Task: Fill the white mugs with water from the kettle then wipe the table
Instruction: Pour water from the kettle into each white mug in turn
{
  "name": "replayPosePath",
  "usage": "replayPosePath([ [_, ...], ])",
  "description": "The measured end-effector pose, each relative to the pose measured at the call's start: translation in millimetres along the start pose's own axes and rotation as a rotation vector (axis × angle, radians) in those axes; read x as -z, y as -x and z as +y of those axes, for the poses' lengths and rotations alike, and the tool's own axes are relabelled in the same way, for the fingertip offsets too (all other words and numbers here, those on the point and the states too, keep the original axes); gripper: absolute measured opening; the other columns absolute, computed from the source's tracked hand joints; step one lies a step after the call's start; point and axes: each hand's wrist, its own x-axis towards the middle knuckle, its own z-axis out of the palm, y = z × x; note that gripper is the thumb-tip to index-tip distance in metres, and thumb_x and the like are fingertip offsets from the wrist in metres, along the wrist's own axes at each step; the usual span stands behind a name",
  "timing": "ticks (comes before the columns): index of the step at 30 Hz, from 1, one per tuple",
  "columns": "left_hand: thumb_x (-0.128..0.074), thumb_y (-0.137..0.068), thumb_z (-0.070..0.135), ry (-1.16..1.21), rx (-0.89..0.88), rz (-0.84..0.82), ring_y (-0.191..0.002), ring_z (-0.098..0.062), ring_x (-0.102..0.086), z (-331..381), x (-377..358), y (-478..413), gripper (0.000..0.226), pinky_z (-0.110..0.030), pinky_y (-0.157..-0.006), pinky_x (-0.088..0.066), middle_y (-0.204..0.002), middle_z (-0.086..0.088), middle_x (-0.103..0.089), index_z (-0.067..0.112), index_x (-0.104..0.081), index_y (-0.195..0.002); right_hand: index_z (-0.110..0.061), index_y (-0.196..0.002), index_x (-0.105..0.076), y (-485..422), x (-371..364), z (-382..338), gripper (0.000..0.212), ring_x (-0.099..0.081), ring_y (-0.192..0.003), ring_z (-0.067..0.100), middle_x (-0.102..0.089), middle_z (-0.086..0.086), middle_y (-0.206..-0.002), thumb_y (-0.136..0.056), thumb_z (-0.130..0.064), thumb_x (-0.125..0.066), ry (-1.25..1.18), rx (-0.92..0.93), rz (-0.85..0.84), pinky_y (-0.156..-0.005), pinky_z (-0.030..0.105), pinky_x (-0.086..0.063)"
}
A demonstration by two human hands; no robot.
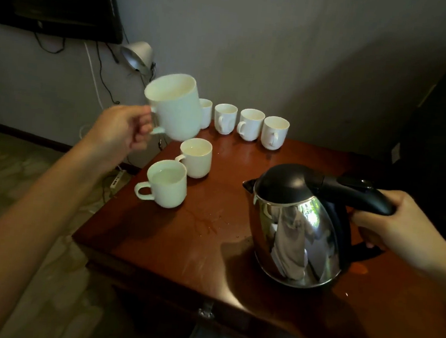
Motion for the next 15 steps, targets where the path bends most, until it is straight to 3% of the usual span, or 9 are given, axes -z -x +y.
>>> replayPosePath([
  [4, -0.035, -0.095, 0.017, 0.098, 0.139, -0.125, -0.045, -0.009, -0.028, -46.4, -7.7, 73.2, 0.035, -0.020, -0.042, -0.020, -0.052, 0.004, -0.033, 0.017, -0.035, -0.060, 0.004, -0.076, -0.058, 0.6, 0.6, 2.6, 0.007, -0.044, -0.034, 0.014, -0.045, 0.005, -0.039, -0.076, 0.010, -0.060, 0.026, 0.037, 0.001, -0.036, 0.015, -0.033],
  [8, -0.037, -0.096, 0.015, -0.027, 0.154, -0.118, -0.046, -0.011, -0.030, -98.4, -15.0, 112.4, 0.048, -0.020, -0.041, -0.025, -0.051, 0.003, -0.036, 0.020, -0.045, -0.049, 0.004, -0.078, -0.060, 4.0, 0.4, 5.1, 0.009, -0.044, -0.033, 0.014, -0.044, 0.007, -0.041, -0.076, 0.012, -0.059, 0.007, 0.062, 0.004, -0.035, 0.015, -0.033],
  [15, -0.039, -0.097, 0.015, -0.142, 0.160, -0.088, -0.048, -0.012, -0.026, -125.0, -28.5, 120.8, 0.040, -0.026, -0.046, -0.021, -0.051, 0.002, -0.033, 0.011, -0.037, -0.057, -0.007, -0.075, -0.062, 5.4, -1.3, 4.2, 0.019, -0.046, -0.033, 0.011, -0.052, 0.006, -0.041, -0.076, 0.012, -0.059, 0.002, 0.101, -0.021, -0.037, 0.015, -0.036],
])
